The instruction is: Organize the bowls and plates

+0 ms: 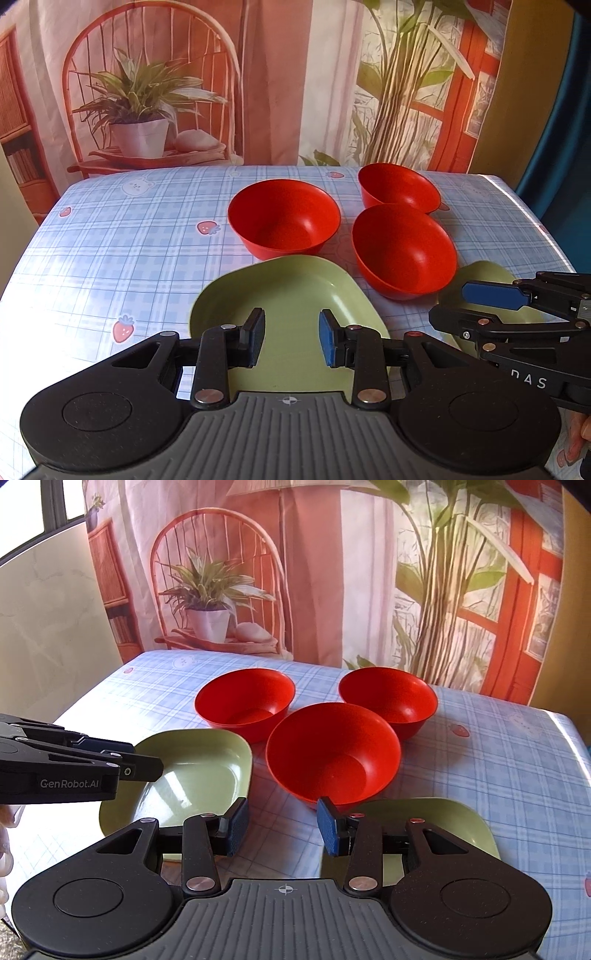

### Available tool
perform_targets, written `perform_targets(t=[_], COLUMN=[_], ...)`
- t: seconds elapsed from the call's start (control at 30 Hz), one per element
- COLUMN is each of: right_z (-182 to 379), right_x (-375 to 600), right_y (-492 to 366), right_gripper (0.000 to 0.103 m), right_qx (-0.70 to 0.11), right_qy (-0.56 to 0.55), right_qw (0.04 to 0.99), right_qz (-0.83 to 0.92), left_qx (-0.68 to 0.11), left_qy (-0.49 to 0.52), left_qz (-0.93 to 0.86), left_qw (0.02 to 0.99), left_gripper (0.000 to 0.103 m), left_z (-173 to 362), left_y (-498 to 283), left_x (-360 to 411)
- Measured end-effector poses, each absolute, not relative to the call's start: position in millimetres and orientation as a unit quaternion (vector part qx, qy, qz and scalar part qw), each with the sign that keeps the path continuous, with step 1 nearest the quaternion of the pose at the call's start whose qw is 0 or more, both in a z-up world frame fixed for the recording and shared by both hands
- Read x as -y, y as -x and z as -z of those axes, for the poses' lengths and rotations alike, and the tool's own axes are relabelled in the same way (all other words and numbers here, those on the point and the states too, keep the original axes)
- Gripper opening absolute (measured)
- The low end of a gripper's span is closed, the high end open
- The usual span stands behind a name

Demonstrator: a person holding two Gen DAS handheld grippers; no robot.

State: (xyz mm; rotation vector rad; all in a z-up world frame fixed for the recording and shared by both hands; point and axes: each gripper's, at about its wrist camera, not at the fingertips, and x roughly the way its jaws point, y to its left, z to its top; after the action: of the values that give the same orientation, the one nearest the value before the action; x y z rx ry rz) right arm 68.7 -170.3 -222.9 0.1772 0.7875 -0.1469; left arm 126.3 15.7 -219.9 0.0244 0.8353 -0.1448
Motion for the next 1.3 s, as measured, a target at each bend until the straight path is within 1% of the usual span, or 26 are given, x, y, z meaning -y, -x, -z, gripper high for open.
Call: perform_targets(t=[0.07,0.13,0.2,0.7,1.13,1.3], right_z=[222,222,222,240,267,277], right_x=[180,189,198,266,291,296], right_y=[-61,-53,-46,0,15,15], right_gripper=[0.044,0.045,0.045,0.045,0.044,0.039], right_qx=[-0.377,-0.373,-0.372,-0.372,-0.378,-0.386], right_qy=[-0.083,-0.083,-0.080,-0.088,-0.121,-0.129], right_qw=[0.919,0.920,0.920,0.914,0.905,0.900], right_qz=[0.078,0.084,0.091,0.138,0.156,0.156], left_qx=[-0.403,-0.399,-0.394,-0.415,-0.441,-0.454], left_qy=[-0.003,0.005,0.005,-0.015,-0.027,-0.028], left_qz=[0.070,0.072,0.074,0.093,0.125,0.130], left_qw=[0.912,0.914,0.916,0.905,0.888,0.881], left_gripper=[0.034,0.043,0.046,0.046,0.046,0.046], left_z=[218,217,216,229,251,263], left_y=[-125,-122,-119,-108,-114,-120], left_x=[-10,-5,1,51,87,96])
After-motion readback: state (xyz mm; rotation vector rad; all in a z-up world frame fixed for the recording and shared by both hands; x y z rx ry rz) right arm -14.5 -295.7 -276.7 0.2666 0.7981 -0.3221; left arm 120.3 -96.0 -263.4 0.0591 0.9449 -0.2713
